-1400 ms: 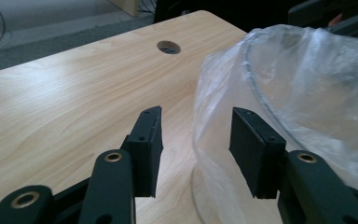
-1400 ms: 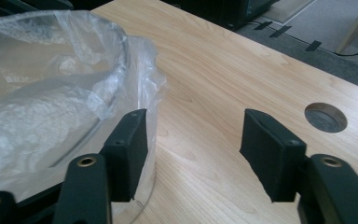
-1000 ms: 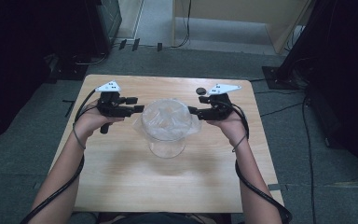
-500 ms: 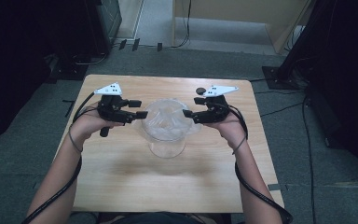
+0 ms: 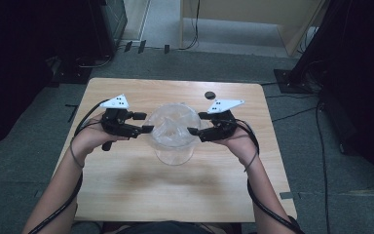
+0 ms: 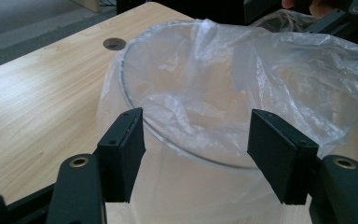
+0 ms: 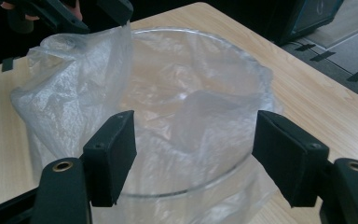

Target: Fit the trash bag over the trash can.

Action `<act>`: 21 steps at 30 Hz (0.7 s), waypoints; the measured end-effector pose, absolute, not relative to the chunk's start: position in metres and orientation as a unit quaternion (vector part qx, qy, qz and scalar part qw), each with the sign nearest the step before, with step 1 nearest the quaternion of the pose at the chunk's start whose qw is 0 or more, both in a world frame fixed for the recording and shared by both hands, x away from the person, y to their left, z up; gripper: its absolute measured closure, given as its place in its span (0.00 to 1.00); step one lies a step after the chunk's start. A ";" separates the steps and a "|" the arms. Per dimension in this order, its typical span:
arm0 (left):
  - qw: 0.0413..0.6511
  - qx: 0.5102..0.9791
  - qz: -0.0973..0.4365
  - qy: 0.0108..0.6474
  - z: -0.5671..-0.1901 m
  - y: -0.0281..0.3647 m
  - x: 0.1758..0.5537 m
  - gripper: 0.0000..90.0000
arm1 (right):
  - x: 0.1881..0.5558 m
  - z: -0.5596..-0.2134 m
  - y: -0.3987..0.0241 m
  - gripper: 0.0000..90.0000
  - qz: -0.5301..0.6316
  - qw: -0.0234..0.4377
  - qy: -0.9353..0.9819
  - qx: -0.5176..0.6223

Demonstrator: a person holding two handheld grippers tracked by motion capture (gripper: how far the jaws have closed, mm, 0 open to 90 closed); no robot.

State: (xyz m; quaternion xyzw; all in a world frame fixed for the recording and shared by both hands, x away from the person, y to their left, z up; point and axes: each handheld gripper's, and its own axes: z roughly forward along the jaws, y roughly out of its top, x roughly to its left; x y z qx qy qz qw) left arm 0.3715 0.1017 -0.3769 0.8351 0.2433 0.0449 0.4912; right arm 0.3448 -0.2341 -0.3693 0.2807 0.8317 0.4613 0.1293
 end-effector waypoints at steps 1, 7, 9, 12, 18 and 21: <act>0.491 0.836 0.046 0.242 -0.376 0.101 0.369 0.39 | 0.343 -0.369 -0.233 0.34 0.461 0.129 0.832 0.279; 0.495 0.834 0.055 0.237 -0.379 0.102 0.358 0.38 | 0.335 -0.371 -0.231 0.33 0.460 0.130 0.833 0.279; 0.494 0.836 0.051 0.234 -0.382 0.103 0.355 0.38 | 0.332 -0.374 -0.232 0.33 0.454 0.131 0.836 0.280; 0.487 0.839 0.051 0.236 -0.386 0.104 0.352 0.38 | 0.328 -0.378 -0.235 0.32 0.453 0.127 0.834 0.288; 0.484 0.841 0.056 0.233 -0.391 0.105 0.347 0.37 | 0.323 -0.380 -0.236 0.31 0.452 0.125 0.833 0.293; 0.486 0.841 0.054 0.230 -0.394 0.105 0.345 0.37 | 0.320 -0.378 -0.238 0.31 0.442 0.134 0.837 0.292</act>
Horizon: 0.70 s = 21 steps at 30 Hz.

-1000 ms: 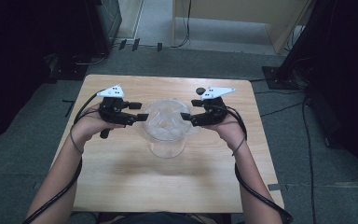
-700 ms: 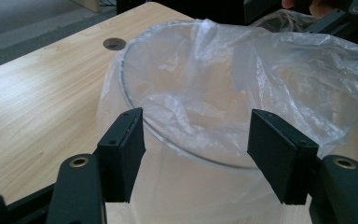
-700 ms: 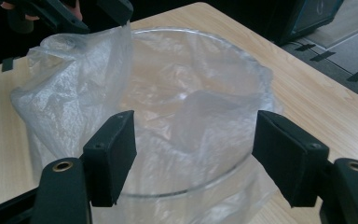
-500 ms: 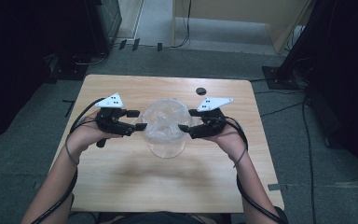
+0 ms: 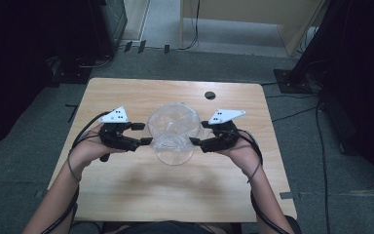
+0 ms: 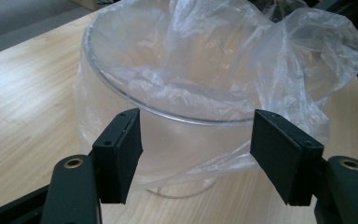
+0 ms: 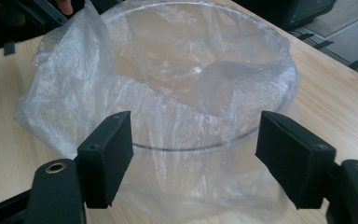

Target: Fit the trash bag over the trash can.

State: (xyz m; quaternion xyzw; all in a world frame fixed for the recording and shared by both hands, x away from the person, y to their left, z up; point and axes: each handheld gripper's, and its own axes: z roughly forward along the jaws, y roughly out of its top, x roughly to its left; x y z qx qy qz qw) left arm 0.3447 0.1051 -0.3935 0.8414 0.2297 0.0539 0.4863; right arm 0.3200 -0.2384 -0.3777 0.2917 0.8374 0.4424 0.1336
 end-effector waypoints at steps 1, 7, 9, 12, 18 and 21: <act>0.486 0.841 0.054 0.230 -0.394 0.105 0.345 0.37 | 0.319 -0.377 -0.240 0.31 0.442 0.133 0.837 0.293; 0.476 0.848 0.049 0.226 -0.399 0.104 0.342 0.36 | 0.317 -0.381 -0.239 0.29 0.432 0.112 0.845 0.293; 0.474 0.850 0.049 0.225 -0.399 0.103 0.342 0.36 | 0.317 -0.382 -0.239 0.29 0.428 0.110 0.848 0.293; 0.472 0.852 0.048 0.220 -0.403 0.103 0.342 0.36 | 0.318 -0.390 -0.238 0.30 0.409 0.091 0.861 0.289; 0.474 0.852 0.045 0.218 -0.410 0.103 0.344 0.36 | 0.322 -0.400 -0.238 0.29 0.404 0.080 0.862 0.295; 0.471 0.854 0.045 0.217 -0.415 0.101 0.345 0.36 | 0.324 -0.407 -0.237 0.29 0.399 0.077 0.864 0.298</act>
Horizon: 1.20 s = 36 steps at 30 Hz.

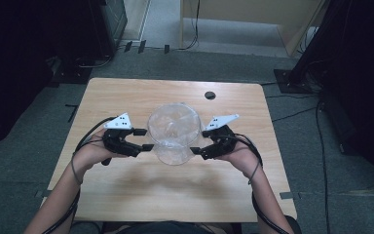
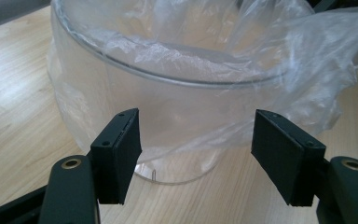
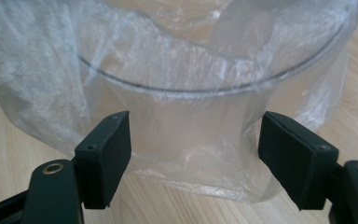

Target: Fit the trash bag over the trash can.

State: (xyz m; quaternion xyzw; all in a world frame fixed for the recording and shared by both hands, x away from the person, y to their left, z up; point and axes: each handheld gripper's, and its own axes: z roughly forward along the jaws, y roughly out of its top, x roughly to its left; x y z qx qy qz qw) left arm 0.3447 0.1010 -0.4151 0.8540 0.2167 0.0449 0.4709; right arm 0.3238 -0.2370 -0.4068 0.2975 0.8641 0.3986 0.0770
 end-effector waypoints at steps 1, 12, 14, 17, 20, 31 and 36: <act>0.470 0.855 0.045 0.216 -0.417 0.100 0.345 0.36 | 0.324 -0.409 -0.236 0.29 0.398 0.077 0.864 0.298; 0.486 0.846 0.059 0.210 -0.439 0.099 0.354 0.35 | 0.331 -0.444 -0.229 0.28 0.399 0.102 0.865 0.286; 0.487 0.845 0.059 0.213 -0.442 0.099 0.355 0.35 | 0.332 -0.446 -0.230 0.28 0.406 0.104 0.862 0.287; 0.487 0.844 0.060 0.215 -0.446 0.098 0.356 0.35 | 0.334 -0.448 -0.231 0.28 0.409 0.106 0.858 0.292; 0.489 0.842 0.059 0.221 -0.452 0.099 0.359 0.34 | 0.335 -0.453 -0.230 0.30 0.400 0.106 0.860 0.298; 0.510 0.831 0.064 0.212 -0.431 0.114 0.360 0.35 | 0.336 -0.431 -0.255 0.35 0.464 0.101 0.824 0.311; 0.511 0.826 0.069 0.230 -0.425 0.119 0.364 0.34 | 0.336 -0.418 -0.267 0.39 0.487 0.115 0.804 0.322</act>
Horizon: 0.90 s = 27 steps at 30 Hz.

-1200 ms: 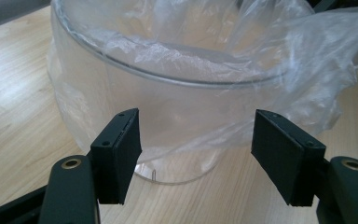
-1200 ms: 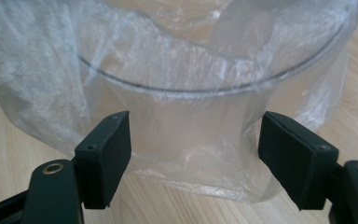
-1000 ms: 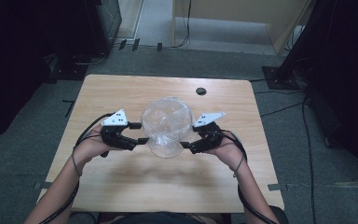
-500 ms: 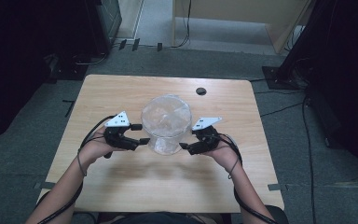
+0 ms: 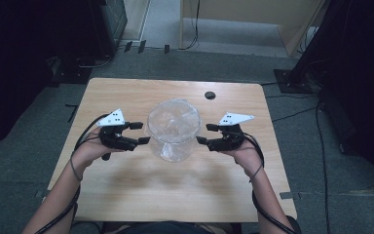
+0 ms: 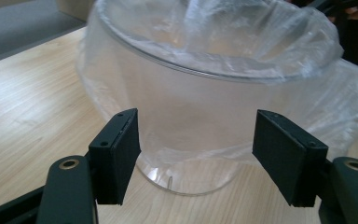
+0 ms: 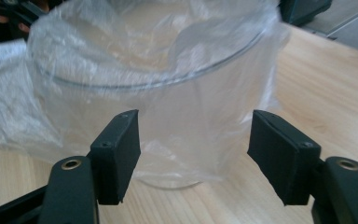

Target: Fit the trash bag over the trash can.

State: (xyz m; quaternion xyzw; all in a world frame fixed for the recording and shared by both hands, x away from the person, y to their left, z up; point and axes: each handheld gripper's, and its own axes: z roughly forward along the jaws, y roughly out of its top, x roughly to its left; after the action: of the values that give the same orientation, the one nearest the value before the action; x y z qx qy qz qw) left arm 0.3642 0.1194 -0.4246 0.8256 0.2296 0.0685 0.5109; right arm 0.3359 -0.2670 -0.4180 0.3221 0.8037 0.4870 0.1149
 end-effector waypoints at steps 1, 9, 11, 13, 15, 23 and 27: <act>0.507 0.829 0.067 0.227 -0.424 0.120 0.365 0.34 | 0.336 -0.416 -0.268 0.41 0.484 0.117 0.804 0.326; 0.496 0.830 0.029 0.253 -0.421 0.119 0.379 0.35 | 0.339 -0.409 -0.263 0.45 0.474 0.116 0.811 0.323; 0.493 0.831 0.023 0.257 -0.421 0.119 0.385 0.34 | 0.340 -0.406 -0.263 0.47 0.474 0.115 0.810 0.326; 0.493 0.829 0.014 0.262 -0.421 0.119 0.391 0.34 | 0.341 -0.405 -0.263 0.47 0.468 0.121 0.812 0.328; 0.494 0.827 0.008 0.268 -0.422 0.119 0.394 0.34 | 0.341 -0.404 -0.263 0.47 0.466 0.121 0.812 0.330; 0.495 0.828 0.012 0.262 -0.421 0.120 0.398 0.34 | 0.339 -0.399 -0.270 0.42 0.472 0.093 0.794 0.372; 0.493 0.831 0.019 0.257 -0.424 0.119 0.398 0.34 | 0.341 -0.390 -0.272 0.42 0.474 0.101 0.795 0.366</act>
State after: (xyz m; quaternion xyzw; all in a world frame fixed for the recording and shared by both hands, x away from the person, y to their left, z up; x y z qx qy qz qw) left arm 0.3978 0.1187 -0.4241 0.8310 0.2569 0.0186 0.4930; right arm 0.3413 -0.2715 -0.3903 0.3658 0.7946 0.4740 0.1012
